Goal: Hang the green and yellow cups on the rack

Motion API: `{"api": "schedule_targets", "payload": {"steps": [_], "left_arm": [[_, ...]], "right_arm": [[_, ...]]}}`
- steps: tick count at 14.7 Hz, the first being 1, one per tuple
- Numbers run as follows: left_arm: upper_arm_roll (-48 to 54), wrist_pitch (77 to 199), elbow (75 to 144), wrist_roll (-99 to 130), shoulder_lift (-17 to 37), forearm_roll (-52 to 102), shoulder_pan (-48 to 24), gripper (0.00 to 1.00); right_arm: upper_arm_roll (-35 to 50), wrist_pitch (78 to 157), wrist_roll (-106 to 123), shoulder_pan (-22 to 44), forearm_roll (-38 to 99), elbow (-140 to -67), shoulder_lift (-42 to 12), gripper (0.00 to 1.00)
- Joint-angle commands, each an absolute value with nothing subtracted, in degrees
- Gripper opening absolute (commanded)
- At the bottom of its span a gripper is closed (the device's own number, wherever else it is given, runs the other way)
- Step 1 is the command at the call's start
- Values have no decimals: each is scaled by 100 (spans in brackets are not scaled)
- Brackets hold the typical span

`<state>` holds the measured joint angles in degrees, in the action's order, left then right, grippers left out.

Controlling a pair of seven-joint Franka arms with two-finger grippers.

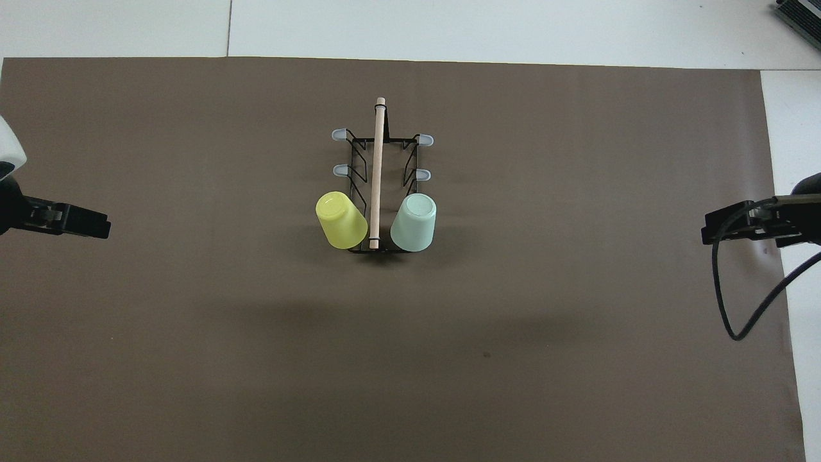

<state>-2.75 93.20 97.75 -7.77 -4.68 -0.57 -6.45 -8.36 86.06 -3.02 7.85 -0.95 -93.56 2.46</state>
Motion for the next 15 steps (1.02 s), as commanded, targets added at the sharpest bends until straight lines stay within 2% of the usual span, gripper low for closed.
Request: {"api": "schedule_targets", "payload": {"steps": [1,4,7,15], "left_arm": [[-281,9141,9642,-765,-422,-26,-694,100],[-46,9053,9537,-773,-422,-62,-555,100],[377,8755,9308,-782,-335,0,-28,100],[413,8824,9009,-782,-18,9,-114,100]], "right_arm": [[-861,8543,-89,721,-53,-9387,343,100],[-896,8447,211,642,-88,-9308,316,100],[-896,8437,194,659,-132,-9316,325,100],[-888,8595,-114,650,-105,-9343,343,100]]}}
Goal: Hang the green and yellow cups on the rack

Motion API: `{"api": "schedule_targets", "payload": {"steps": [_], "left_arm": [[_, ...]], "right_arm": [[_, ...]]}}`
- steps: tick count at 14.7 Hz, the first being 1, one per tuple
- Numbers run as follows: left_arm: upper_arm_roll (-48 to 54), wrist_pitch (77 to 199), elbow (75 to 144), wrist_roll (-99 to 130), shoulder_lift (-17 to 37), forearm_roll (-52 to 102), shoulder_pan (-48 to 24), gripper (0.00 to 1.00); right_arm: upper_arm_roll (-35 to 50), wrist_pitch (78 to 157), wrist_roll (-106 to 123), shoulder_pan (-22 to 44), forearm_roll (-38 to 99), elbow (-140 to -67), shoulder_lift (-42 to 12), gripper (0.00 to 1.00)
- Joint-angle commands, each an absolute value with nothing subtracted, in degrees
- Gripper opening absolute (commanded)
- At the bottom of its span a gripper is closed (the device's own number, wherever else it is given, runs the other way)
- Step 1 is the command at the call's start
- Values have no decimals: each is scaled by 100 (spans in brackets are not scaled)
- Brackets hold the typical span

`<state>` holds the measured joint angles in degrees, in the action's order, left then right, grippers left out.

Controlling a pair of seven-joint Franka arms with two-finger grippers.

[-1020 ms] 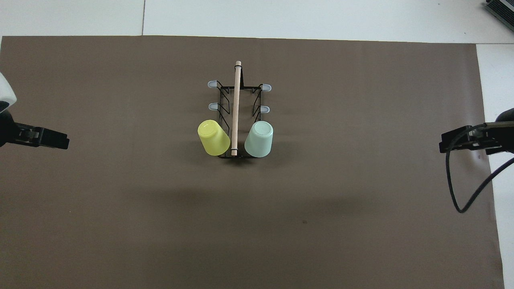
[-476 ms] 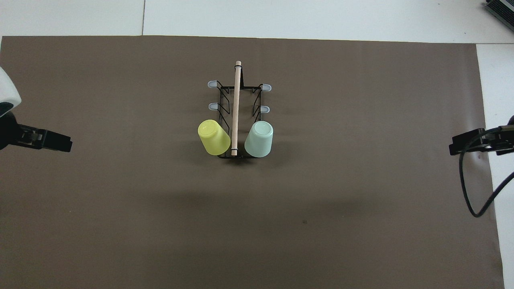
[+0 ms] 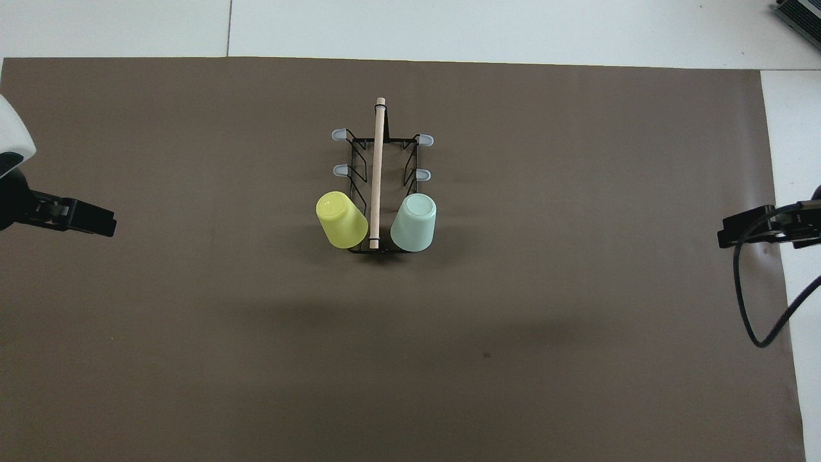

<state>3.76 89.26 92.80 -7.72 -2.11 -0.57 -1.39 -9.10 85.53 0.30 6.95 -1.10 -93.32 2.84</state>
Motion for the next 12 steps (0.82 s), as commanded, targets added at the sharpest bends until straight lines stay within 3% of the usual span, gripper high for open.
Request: {"api": "schedule_targets", "payload": {"steps": [1,3,12], "left_arm": [[378,8816,8965,-791,69,9,-123,100],[352,8772,8693,-791,176,9,-123,100],[62,8798,9131,-756,-87,-9,-439,100]], "right_arm": [[-888,8604,-123,650,-105,-9343,343,100],[-888,8604,-114,650,-105,-9343,343,100],[-879,8851,-105,659,-105,-9396,352,100]]}}
